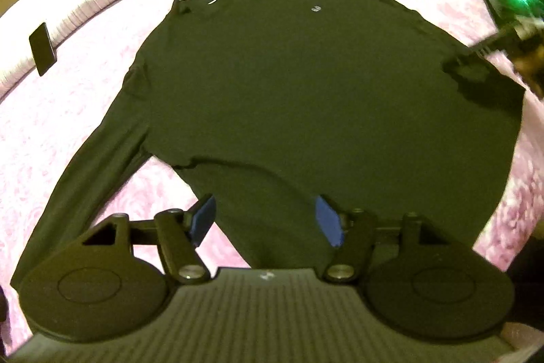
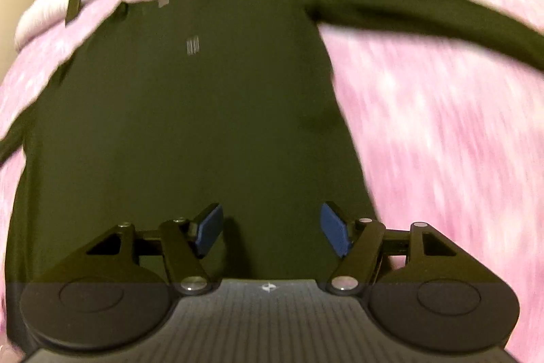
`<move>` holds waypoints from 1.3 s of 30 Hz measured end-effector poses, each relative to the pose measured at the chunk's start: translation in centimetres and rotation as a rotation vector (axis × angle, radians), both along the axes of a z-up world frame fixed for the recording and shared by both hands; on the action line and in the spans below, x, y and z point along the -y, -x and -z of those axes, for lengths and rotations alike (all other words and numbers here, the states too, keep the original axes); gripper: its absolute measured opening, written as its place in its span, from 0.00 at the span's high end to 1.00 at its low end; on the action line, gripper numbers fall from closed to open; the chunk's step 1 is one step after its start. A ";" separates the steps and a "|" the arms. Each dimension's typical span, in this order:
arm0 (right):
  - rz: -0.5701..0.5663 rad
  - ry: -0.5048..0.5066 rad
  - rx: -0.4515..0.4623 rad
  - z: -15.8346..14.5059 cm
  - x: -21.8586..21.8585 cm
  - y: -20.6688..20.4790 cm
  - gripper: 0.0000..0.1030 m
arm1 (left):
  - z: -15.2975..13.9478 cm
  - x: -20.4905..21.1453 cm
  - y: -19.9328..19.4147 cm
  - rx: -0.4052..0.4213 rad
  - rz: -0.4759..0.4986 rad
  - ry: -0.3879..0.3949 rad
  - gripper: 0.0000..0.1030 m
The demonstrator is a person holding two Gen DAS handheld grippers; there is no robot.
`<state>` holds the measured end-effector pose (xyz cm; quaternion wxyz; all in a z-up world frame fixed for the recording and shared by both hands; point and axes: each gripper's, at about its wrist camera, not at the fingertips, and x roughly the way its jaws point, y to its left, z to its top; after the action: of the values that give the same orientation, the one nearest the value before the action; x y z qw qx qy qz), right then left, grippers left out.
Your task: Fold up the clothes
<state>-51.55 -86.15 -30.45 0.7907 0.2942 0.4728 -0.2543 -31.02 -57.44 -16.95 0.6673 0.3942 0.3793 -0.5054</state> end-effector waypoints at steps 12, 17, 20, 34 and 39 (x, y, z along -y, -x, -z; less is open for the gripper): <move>0.142 0.003 -0.053 -5.1 -5.9 9.7 0.32 | -2.4 -2.2 4.3 0.020 0.051 0.064 0.31; 0.158 0.068 -0.013 -10.4 -3.8 10.8 0.32 | -3.7 -1.7 6.7 0.038 0.085 0.099 0.27; 0.099 0.149 -0.007 -14.3 0.8 10.4 0.33 | -3.7 0.4 8.0 0.061 0.112 0.109 0.26; -0.747 0.189 -0.430 -13.7 37.3 5.7 0.48 | 1.2 21.9 19.9 0.030 -0.040 0.115 0.25; -0.902 0.079 -0.532 -5.8 42.6 5.6 0.59 | 3.1 26.3 22.5 -0.002 -0.048 0.076 0.25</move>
<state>-57.12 -128.75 -24.68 0.6849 -0.0433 0.7269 0.0277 -53.55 -83.72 -20.05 0.6934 0.3590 0.3697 -0.5036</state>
